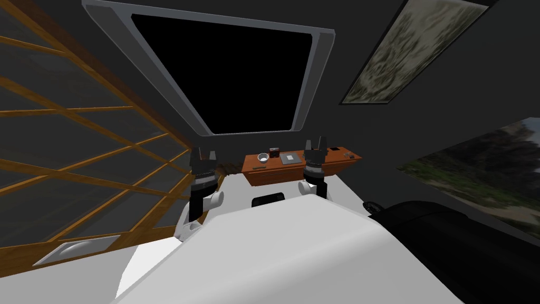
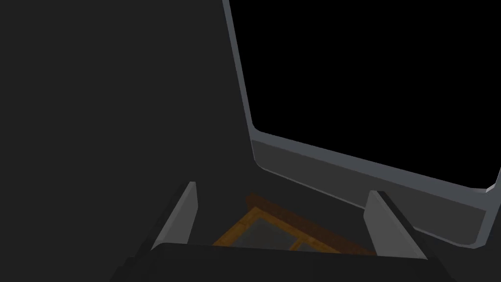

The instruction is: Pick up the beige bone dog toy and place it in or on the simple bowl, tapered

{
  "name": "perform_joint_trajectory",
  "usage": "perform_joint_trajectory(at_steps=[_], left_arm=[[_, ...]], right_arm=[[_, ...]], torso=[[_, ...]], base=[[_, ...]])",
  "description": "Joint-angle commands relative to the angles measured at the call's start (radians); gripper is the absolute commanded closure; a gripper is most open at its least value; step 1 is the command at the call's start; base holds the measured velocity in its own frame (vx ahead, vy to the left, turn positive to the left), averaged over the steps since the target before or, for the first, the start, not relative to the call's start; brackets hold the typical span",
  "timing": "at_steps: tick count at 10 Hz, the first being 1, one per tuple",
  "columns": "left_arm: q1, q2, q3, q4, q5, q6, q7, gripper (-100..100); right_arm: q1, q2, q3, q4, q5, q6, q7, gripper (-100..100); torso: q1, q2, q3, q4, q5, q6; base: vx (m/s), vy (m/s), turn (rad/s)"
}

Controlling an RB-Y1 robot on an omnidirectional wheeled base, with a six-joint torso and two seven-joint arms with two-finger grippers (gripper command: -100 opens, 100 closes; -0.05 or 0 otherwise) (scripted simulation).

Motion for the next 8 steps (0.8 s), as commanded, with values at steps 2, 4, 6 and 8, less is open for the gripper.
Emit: perform_joint_trajectory(at_steps=[2, 4, 6, 8], left_arm=[[-0.039, 0.004, 0.020, 0.054, 0.015, 0.039, -0.010, -100], [-0.065, 0.007, 0.036, 0.092, 0.026, 0.063, -0.013, -100], [-0.092, 0.009, 0.051, 0.132, 0.036, 0.089, -0.016, -100], [-0.121, 0.010, 0.066, 0.174, 0.046, 0.117, -0.020, -100]], right_arm=[[0.000, 0.000, 0.000, 0.000, 0.000, 0.000, 0.000, 0], [0.000, 0.000, 0.000, 0.000, 0.000, 0.000, 0.000, 0], [0.000, 0.000, 0.000, 0.000, 0.000, 0.000, 0.000, 0], [0.000, 0.000, 0.000, 0.000, 0.000, 0.000, 0.000, 0]], torso=[[0.000, 0.000, 0.000, 0.000, 0.000, 0.000], [0.000, -0.002, -0.001, 0.000, 0.000, 0.000], [-0.001, -0.002, -0.001, -0.001, 0.000, 0.000], [-0.001, -0.003, -0.001, -0.001, 0.000, 0.000]], base=[[-0.055, 0.018, -0.016], [-0.032, 0.013, -0.011], [-0.027, 0.007, -0.010], [-0.027, 0.004, -0.009]])
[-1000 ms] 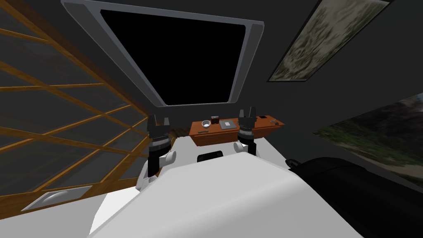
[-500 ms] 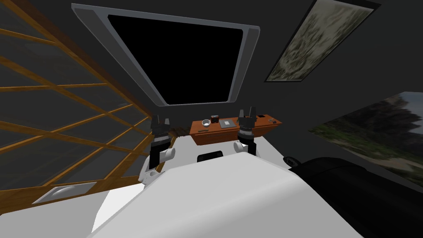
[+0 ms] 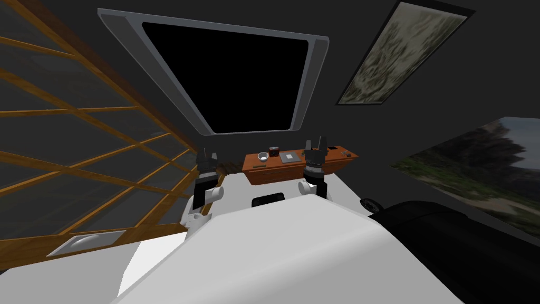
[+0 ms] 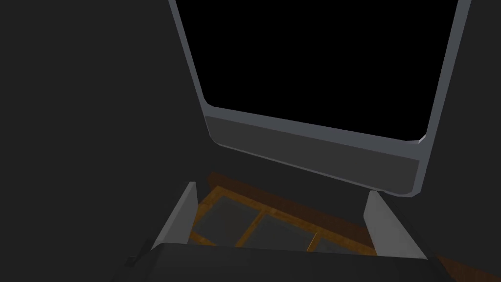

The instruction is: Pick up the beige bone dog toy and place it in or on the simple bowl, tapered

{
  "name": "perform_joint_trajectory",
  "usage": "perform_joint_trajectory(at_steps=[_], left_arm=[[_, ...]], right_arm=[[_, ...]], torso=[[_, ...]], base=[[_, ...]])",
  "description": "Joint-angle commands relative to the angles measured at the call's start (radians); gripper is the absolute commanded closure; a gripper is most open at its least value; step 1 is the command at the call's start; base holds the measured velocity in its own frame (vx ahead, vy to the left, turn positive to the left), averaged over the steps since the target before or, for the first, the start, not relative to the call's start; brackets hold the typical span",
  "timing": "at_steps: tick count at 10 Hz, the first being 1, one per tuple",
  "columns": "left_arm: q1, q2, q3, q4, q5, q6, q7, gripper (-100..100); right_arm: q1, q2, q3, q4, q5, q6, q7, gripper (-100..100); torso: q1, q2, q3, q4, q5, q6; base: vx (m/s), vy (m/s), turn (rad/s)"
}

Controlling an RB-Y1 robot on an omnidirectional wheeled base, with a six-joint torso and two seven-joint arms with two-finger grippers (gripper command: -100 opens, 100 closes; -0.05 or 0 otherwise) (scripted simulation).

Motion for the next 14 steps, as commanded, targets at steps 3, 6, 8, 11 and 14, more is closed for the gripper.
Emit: perform_joint_trajectory(at_steps=[3, 6, 8, 11, 14], left_arm=[[-0.063, 0.002, 0.030, 0.094, 0.019, 0.062, -0.007, -100], [-0.093, 0.002, 0.042, 0.152, 0.025, 0.096, -0.010, -100], [-0.123, 0.002, 0.052, 0.201, 0.031, 0.131, -0.014, -100], [-0.154, 0.001, 0.061, 0.255, 0.034, 0.169, -0.018, -100], [-0.215, 0.000, 0.072, 0.349, 0.037, 0.248, -0.025, -100]], right_arm=[[0.000, 0.000, 0.000, 0.000, 0.000, 0.000, 0.000, 0], [0.000, 0.000, 0.000, 0.000, 0.000, 0.000, 0.000, 0], [0.000, 0.000, 0.000, 0.000, 0.000, 0.000, 0.000, 0], [0.000, 0.000, 0.000, 0.000, 0.000, 0.000, 0.000, 0], [0.000, 0.000, 0.000, 0.000, 0.000, 0.000, 0.000, 0]], torso=[[0.000, 0.000, 0.000, 0.000, 0.000, 0.000], [-0.001, -0.001, 0.000, 0.000, 0.000, 0.000], [-0.001, -0.001, -0.001, 0.000, 0.000, 0.000], [-0.001, -0.002, -0.001, 0.000, 0.000, 0.000], [-0.002, -0.002, -0.001, -0.001, 0.000, 0.000]], base=[[-0.021, -0.002, -0.009], [-0.015, -0.008, -0.006], [-0.008, -0.013, -0.006], [-0.001, -0.013, -0.002], [0.008, -0.026, 0.000]])
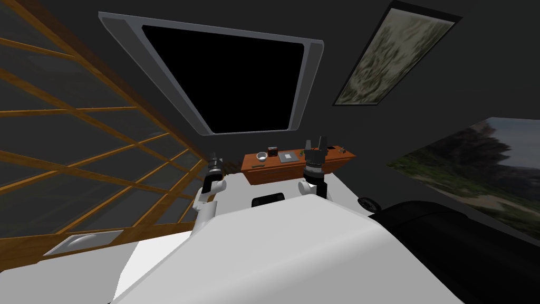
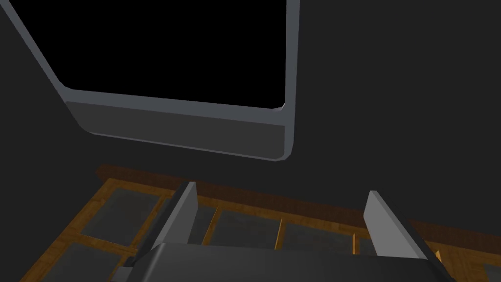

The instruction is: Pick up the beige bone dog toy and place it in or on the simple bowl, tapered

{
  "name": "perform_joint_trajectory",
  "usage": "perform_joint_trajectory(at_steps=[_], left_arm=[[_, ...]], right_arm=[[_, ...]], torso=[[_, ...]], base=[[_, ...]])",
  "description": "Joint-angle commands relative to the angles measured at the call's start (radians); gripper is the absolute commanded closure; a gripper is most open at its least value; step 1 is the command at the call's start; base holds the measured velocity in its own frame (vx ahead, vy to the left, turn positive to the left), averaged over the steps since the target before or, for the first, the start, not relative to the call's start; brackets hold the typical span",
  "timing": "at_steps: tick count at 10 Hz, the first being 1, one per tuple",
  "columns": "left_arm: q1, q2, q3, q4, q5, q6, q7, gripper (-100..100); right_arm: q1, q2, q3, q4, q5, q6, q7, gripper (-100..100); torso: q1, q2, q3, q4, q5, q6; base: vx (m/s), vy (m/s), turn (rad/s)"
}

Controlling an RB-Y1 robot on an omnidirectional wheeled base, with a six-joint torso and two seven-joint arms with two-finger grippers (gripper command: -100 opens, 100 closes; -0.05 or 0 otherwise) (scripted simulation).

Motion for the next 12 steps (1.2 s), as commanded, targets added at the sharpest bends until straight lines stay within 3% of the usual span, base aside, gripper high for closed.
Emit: perform_joint_trajectory(at_steps=[1, 2, 3, 4, 5, 6, 7, 12], left_arm=[[-0.014, -0.004, 0.002, 0.035, -0.001, 0.025, -0.004, -100], [-0.044, -0.005, 0.005, 0.069, -0.002, 0.067, -0.007, -100], [-0.044, -0.005, 0.005, 0.091, -0.002, 0.067, -0.007, -100], [-0.073, -0.006, 0.007, 0.129, -0.005, 0.109, -0.011, -100], [-0.073, -0.006, 0.007, 0.148, -0.005, 0.109, -0.011, -100], [-0.101, -0.008, 0.007, 0.181, -0.009, 0.150, -0.014, -100], [-0.101, -0.008, 0.007, 0.206, -0.009, 0.152, -0.014, -100], [-0.181, -0.014, -0.001, 0.367, -0.027, 0.274, -0.024, -100]], right_arm=[[0.000, 0.000, 0.000, 0.000, 0.000, 0.000, 0.000, 0], [0.000, 0.000, 0.000, 0.000, 0.000, 0.000, 0.000, 0], [0.000, 0.000, 0.000, 0.000, 0.000, 0.000, 0.000, 0], [0.000, 0.000, 0.000, 0.000, 0.000, 0.000, 0.000, 0], [0.000, 0.000, 0.000, 0.000, 0.000, 0.000, 0.000, 0], [0.000, 0.000, 0.000, 0.000, 0.000, 0.000, 0.000, 0], [0.000, 0.000, 0.000, 0.000, 0.000, 0.000, 0.000, 0], [0.000, 0.000, 0.000, 0.000, 0.000, 0.000, 0.000, 0]], torso=[[0.000, 0.000, 0.000, 0.000, 0.000, 0.000], [0.000, 0.000, 0.000, 0.000, 0.000, 0.000], [0.000, -0.001, 0.000, 0.000, 0.000, 0.000], [0.000, -0.001, 0.000, 0.000, 0.000, 0.000], [0.000, -0.001, 0.000, 0.000, 0.000, 0.000], [-0.001, -0.001, 0.000, 0.000, 0.000, 0.000], [-0.001, -0.001, -0.001, 0.000, 0.000, 0.000], [-0.001, -0.002, -0.001, 0.000, 0.000, 0.000]], base=[[0.013, -0.027, 0.002], [0.021, -0.033, 0.005], [0.023, -0.029, -0.001], [0.028, -0.038, 0.007], [0.023, -0.037, 0.006], [0.032, -0.039, 0.011], [0.029, -0.036, 0.001], [0.041, -0.047, 0.009]])
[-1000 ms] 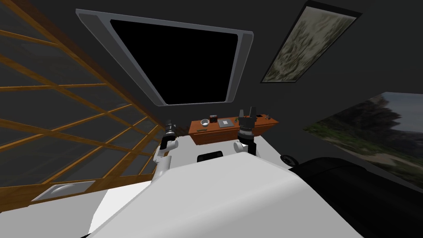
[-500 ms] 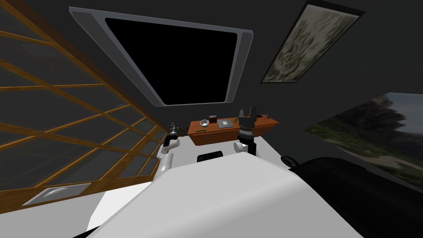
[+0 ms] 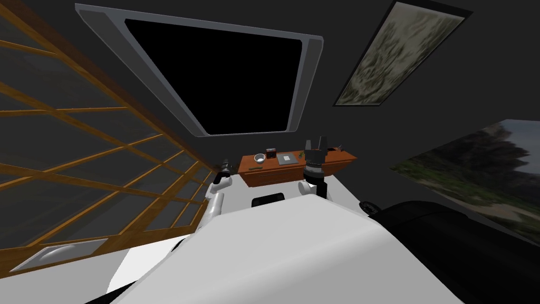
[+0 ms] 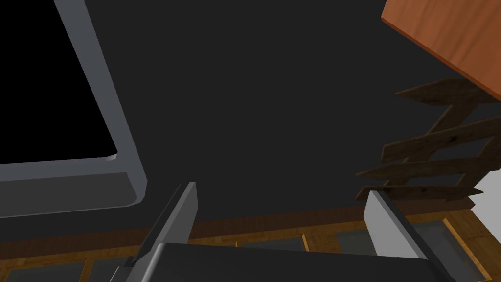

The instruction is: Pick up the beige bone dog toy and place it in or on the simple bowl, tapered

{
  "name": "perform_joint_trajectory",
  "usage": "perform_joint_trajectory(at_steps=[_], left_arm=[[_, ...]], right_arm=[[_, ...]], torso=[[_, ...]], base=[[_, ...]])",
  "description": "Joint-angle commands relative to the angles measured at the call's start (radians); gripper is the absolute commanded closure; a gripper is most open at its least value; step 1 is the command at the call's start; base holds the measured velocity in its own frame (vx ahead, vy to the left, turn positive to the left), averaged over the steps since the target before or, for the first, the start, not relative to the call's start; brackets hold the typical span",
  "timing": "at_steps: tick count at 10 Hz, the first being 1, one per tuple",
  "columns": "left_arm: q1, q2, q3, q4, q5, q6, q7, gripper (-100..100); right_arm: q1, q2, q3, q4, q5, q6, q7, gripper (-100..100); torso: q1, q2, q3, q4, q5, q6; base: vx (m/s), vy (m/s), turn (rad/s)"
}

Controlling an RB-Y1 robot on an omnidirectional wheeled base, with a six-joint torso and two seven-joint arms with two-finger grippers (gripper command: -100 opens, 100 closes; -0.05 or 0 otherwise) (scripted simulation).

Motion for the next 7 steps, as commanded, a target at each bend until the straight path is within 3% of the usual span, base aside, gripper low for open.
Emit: perform_joint_trajectory(at_steps=[1, 4, 7], left_arm=[[-0.011, -0.004, -0.001, 0.033, -0.005, 0.027, -0.003, -100], [-0.058, -0.011, -0.012, 0.115, -0.021, 0.108, -0.008, -100], [-0.080, -0.015, -0.019, 0.186, -0.029, 0.147, -0.011, -100]], right_arm=[[0.000, 0.000, 0.000, 0.000, 0.000, 0.000, 0.000, 0], [0.000, 0.000, 0.000, 0.000, 0.000, 0.000, 0.000, 0], [0.000, 0.000, 0.000, 0.000, 0.000, 0.000, 0.000, 0]], torso=[[0.000, 0.000, 0.000, 0.000, 0.000, 0.000], [0.000, -0.001, -0.001, 0.000, 0.000, 0.000], [0.000, -0.001, -0.001, 0.000, 0.000, 0.000]], base=[[0.041, -0.047, 0.007], [0.061, -0.058, 0.009], [0.056, -0.049, 0.009]])
